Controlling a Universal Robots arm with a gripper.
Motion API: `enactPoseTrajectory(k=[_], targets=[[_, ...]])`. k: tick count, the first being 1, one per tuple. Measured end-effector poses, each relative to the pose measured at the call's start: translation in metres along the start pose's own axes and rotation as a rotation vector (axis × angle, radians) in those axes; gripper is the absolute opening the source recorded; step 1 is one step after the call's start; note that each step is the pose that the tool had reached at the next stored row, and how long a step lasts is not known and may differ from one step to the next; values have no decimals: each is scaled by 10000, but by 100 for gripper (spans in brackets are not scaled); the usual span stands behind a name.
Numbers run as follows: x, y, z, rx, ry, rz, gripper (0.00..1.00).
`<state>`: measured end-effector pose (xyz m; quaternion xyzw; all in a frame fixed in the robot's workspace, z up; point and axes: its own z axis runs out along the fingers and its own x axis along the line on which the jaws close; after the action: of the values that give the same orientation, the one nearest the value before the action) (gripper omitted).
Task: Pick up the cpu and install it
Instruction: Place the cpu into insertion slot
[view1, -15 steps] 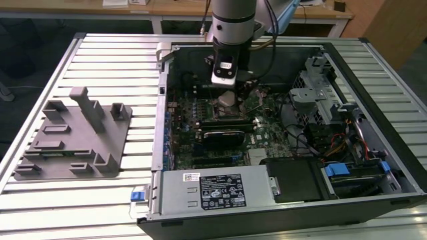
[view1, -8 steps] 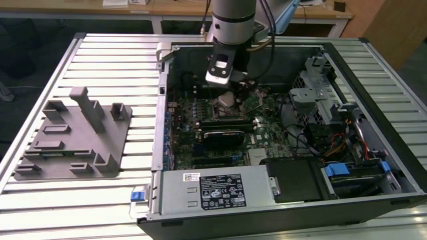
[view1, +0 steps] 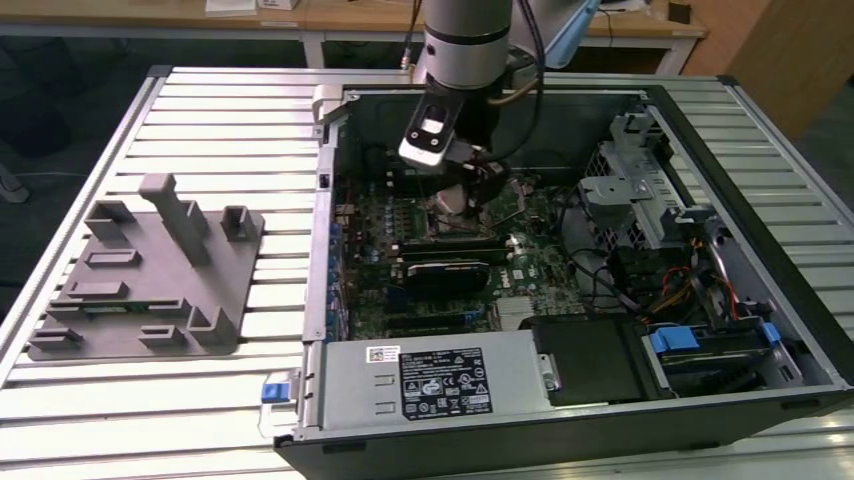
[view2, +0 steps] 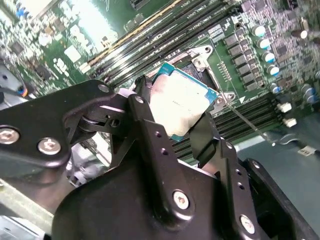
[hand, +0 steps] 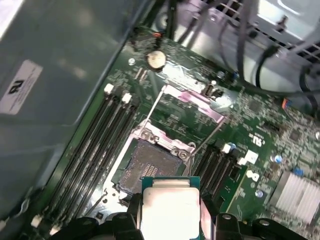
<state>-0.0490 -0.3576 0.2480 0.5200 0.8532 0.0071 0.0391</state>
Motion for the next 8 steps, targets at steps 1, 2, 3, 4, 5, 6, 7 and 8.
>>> enactPoseTrajectory(k=[1, 2, 3, 4, 5, 6, 7, 8], targets=[[0, 0, 0, 11, -10, 180, 55], [0, 0, 1, 21, -19, 364, 55], [0, 0, 2, 33, -30, 556, 55], [0, 0, 2, 43, -39, 733, 55], [0, 0, 3, 54, -48, 913, 55], [0, 0, 4, 65, -58, 1099, 55], [0, 0, 5, 76, -68, 1276, 55], [0, 0, 5, 87, -78, 1456, 55]])
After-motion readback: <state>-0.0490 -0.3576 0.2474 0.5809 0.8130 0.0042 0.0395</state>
